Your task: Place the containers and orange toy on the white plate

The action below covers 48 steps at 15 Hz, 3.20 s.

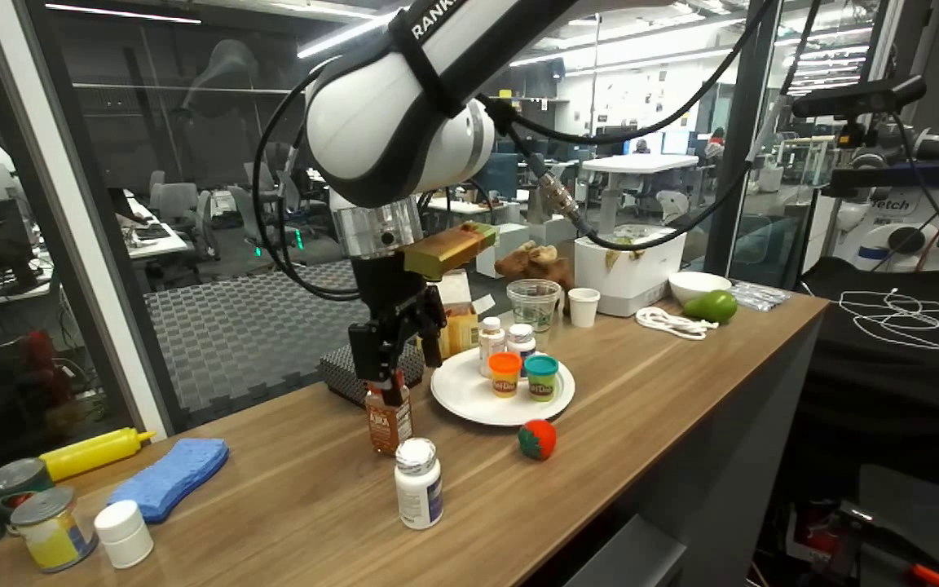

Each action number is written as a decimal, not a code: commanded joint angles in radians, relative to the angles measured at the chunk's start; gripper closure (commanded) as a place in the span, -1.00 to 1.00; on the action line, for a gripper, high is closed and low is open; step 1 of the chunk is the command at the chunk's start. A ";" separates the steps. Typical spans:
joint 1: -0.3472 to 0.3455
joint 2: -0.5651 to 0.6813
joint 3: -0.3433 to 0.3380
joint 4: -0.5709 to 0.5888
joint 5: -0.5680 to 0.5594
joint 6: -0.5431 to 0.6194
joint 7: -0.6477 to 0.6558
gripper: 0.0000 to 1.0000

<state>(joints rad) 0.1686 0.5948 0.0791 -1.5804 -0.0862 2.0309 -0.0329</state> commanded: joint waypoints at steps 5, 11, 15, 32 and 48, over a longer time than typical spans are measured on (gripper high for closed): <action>-0.011 0.068 0.032 0.117 0.037 -0.046 -0.042 -1.00; -0.001 0.093 0.030 0.144 0.036 -0.025 -0.024 -0.66; 0.004 0.103 0.025 0.160 0.029 -0.011 -0.011 -0.11; 0.052 -0.003 -0.064 0.153 -0.067 0.089 0.221 0.46; -0.080 -0.030 -0.116 0.164 -0.051 -0.165 0.284 0.46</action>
<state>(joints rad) 0.1220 0.5619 -0.0426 -1.4301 -0.1839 1.8884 0.2674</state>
